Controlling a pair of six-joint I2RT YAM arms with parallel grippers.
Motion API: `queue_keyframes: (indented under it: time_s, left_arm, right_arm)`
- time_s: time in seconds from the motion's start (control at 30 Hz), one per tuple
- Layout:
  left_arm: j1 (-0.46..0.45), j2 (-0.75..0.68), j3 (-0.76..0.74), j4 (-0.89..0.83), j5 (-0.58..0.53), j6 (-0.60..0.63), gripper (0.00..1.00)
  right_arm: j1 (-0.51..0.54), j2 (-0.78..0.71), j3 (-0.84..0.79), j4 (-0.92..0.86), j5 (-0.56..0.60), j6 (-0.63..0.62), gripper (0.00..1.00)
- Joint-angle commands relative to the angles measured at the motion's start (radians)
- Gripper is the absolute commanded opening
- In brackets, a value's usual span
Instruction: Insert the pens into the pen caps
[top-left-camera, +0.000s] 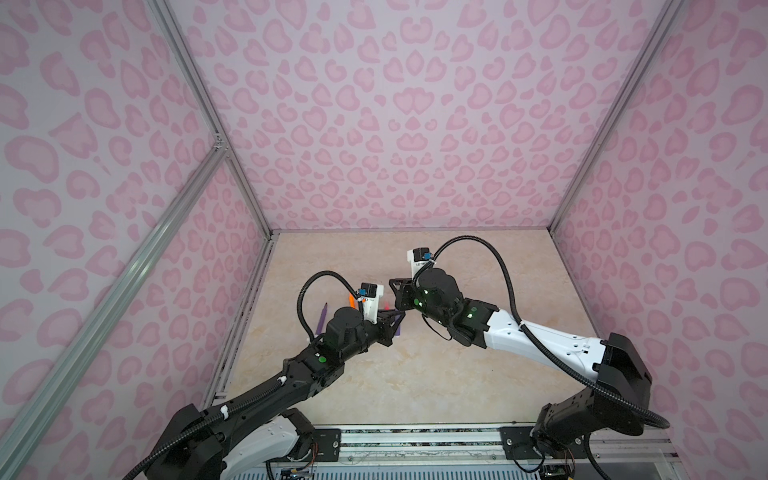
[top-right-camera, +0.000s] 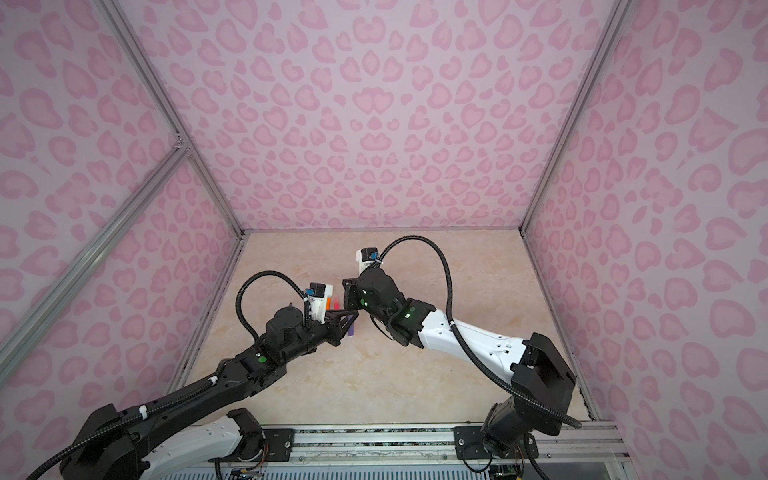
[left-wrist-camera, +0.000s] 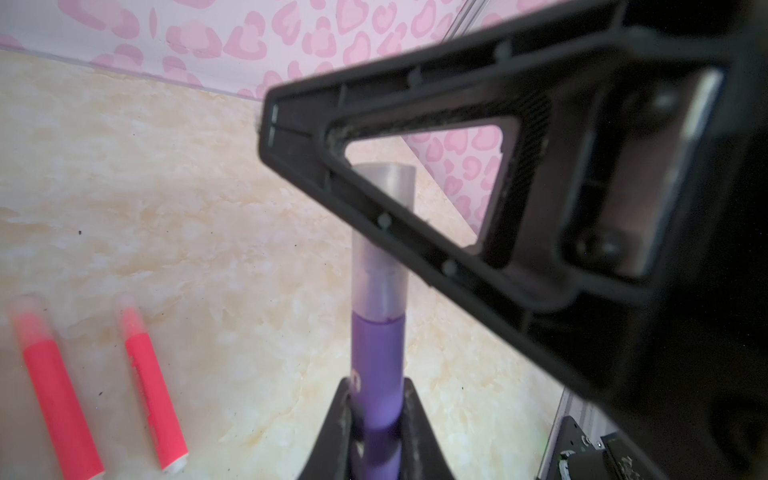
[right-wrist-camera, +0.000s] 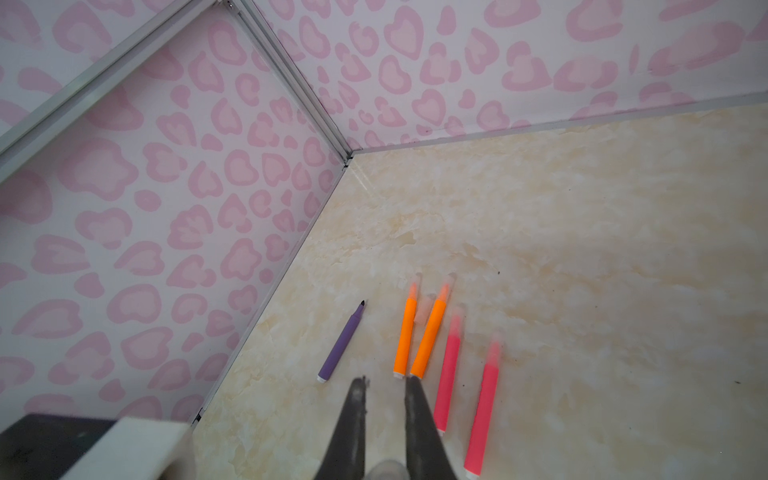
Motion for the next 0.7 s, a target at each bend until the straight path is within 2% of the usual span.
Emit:
queue_keyframes:
  time_s: [0.0, 0.23, 0.43, 0.67]
  left_arm:
    - [0.011, -0.011, 0.003, 0.055, -0.059, -0.020, 0.03]
    - [0.029, -0.016, -0.006, 0.057, -0.059, -0.036, 0.03]
    - [0.045, -0.008, -0.012, 0.067, -0.045, -0.051, 0.03]
    - [0.049, -0.015, -0.018, 0.060, -0.069, -0.049, 0.04]
  right_arm:
    - [0.020, -0.008, -0.048, -0.005, -0.075, 0.020, 0.00]
    - [0.027, -0.061, -0.156, 0.036, -0.084, 0.031, 0.00]
    - [0.056, -0.100, -0.259, 0.108, -0.097, 0.095, 0.00]
    - [0.110, -0.135, -0.313, 0.115, -0.044, 0.155, 0.00]
